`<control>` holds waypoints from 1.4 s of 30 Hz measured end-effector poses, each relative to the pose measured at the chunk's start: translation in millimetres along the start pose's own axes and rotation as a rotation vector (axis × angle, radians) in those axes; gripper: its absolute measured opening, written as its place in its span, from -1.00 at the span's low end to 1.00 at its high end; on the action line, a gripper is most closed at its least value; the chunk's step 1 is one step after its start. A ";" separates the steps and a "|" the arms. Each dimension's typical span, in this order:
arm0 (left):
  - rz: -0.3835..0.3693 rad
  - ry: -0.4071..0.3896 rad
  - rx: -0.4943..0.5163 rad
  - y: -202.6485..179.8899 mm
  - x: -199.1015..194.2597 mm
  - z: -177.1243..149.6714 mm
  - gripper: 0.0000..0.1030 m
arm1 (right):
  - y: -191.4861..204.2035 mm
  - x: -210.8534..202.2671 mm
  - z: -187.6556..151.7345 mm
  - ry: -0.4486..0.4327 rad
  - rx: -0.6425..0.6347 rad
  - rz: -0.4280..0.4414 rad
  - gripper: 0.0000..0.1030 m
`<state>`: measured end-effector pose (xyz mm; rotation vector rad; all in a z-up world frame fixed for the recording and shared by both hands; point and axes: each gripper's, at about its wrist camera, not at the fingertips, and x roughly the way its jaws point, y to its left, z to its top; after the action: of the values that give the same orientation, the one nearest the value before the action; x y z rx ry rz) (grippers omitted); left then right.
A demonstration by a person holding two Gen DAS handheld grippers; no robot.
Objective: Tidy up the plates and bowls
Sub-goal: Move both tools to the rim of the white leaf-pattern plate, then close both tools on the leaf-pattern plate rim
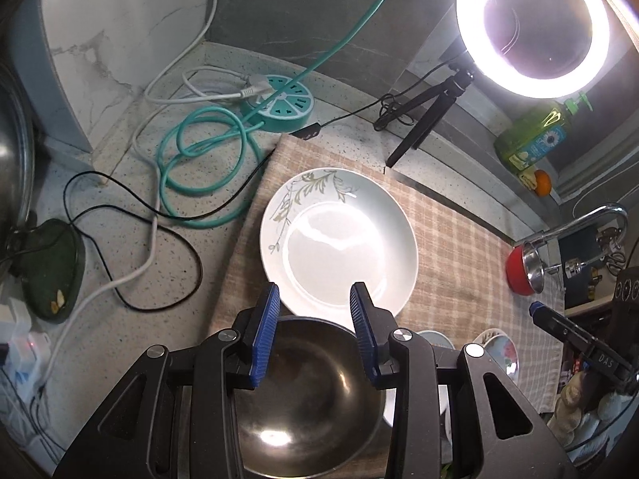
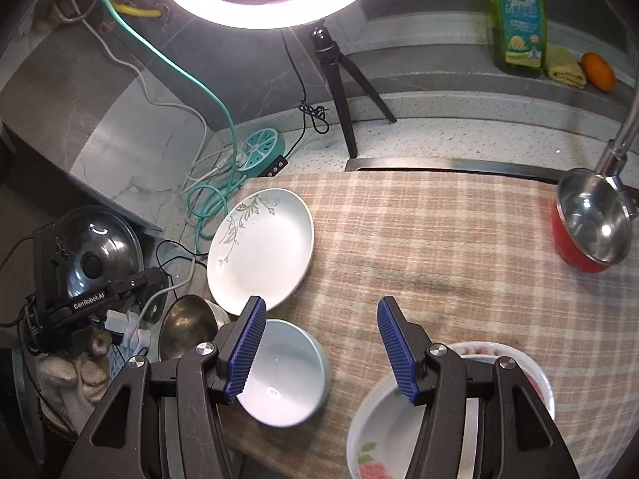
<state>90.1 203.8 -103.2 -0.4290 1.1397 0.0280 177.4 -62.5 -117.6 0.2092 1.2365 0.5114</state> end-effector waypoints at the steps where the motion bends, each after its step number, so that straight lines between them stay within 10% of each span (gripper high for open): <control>1: -0.006 0.011 0.004 0.6 3.1 2.6 -0.32 | 1.0 5.7 3.5 0.010 0.011 0.005 0.05; 42: -0.032 0.215 -0.043 53.8 99.5 47.8 -0.75 | 8.3 157.9 57.6 0.231 0.109 0.001 -0.73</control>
<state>161.5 250.4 -191.6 -0.4969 1.3456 -0.0224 266.2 27.4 -228.9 0.2480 1.4919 0.4789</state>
